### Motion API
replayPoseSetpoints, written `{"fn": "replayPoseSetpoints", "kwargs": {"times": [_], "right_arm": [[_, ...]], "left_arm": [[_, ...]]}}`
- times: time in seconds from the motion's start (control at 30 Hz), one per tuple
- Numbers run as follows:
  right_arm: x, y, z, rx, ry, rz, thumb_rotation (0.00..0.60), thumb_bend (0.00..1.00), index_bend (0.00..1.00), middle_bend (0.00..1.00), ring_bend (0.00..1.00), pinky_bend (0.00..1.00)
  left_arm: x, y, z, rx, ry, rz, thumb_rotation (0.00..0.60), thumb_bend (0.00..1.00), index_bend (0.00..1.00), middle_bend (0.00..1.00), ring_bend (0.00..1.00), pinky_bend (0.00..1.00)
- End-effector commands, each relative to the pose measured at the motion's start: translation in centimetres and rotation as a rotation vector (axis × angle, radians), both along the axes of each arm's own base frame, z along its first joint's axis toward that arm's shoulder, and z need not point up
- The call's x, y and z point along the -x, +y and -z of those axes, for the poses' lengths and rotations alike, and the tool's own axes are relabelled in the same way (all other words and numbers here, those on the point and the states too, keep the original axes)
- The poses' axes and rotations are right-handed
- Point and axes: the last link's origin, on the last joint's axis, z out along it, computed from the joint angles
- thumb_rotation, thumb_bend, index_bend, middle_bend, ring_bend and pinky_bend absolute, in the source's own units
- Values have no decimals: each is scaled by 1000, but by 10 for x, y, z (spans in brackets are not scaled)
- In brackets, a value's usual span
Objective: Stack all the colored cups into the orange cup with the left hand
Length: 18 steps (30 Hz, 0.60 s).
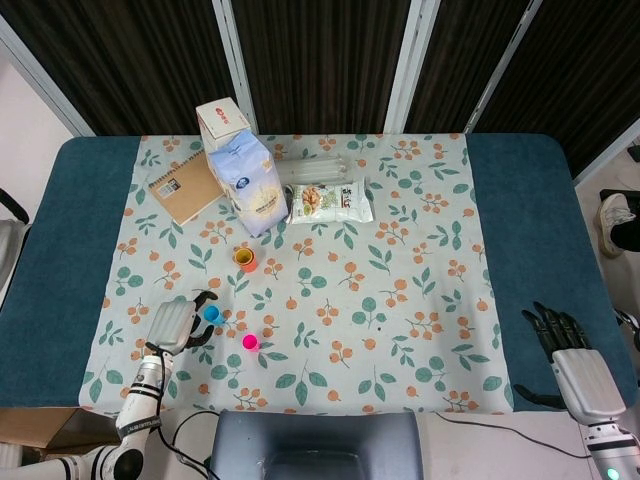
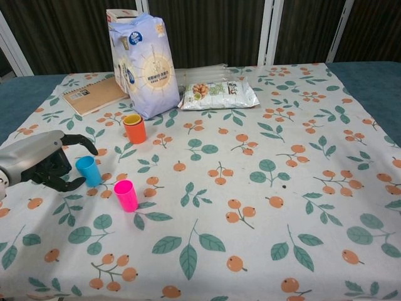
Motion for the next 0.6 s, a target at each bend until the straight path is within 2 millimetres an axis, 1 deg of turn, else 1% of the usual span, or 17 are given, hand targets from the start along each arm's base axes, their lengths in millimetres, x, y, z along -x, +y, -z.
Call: {"fn": "replayPoseSetpoints", "kwargs": {"times": [0.03,0.13,0.37,0.5,0.6], "right_arm": [[0,0,0,0,0,0,600,140,0,0,0,0],[0,0,0,1,1,1,600,140,0,0,0,0],[0,0,0,2,1,0,600,140,0,0,0,0],[0,0,0,3,-1,-1,600,140,0,0,0,0],[0,0,-1,5,-3,-1,600,140,0,0,0,0]], "left_arm": [[0,1,2,5,-7,-5,600,357,343,1000,1000,1000],[-1,1,3,11,-11,-6,600,355,366,1000,1000,1000],[-3,1,5,13,-20,-5,600,355,374,1000,1000,1000],[-4,3,5,9,-20,-7,600,355,461,1000,1000,1000],[-2,4,6,6,-13,-13,600,355,492,1000,1000,1000]]}}
